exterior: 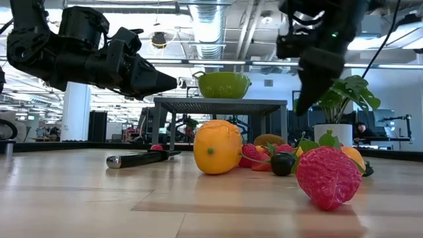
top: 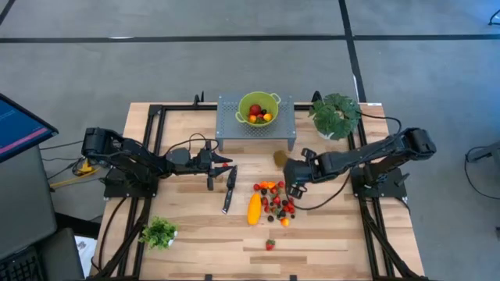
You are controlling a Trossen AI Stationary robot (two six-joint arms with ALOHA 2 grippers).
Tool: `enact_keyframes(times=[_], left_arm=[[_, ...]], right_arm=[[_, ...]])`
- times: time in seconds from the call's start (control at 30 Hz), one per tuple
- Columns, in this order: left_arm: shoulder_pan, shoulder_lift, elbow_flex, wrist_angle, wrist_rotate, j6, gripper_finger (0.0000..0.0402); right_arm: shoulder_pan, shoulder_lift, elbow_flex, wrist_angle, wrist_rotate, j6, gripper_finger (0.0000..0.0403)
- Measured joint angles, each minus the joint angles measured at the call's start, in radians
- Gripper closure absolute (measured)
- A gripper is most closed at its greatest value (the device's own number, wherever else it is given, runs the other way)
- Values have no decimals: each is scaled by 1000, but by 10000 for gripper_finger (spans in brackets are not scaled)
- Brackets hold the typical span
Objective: Pick & Place Fruit
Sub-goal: Put the black cherry into the green strainer bowl on the shelf
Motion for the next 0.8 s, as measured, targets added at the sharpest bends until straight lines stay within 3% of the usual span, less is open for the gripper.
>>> enact_keyframes(times=[0.33, 0.8], left_arm=[[0, 0, 0, 0, 1, 0, 296], [0, 0, 0, 0, 2, 0, 296]], right_arm=[[0, 0, -117, 8, 0, 37, 331], [-77, 0, -208, 166, 1, -1, 331]])
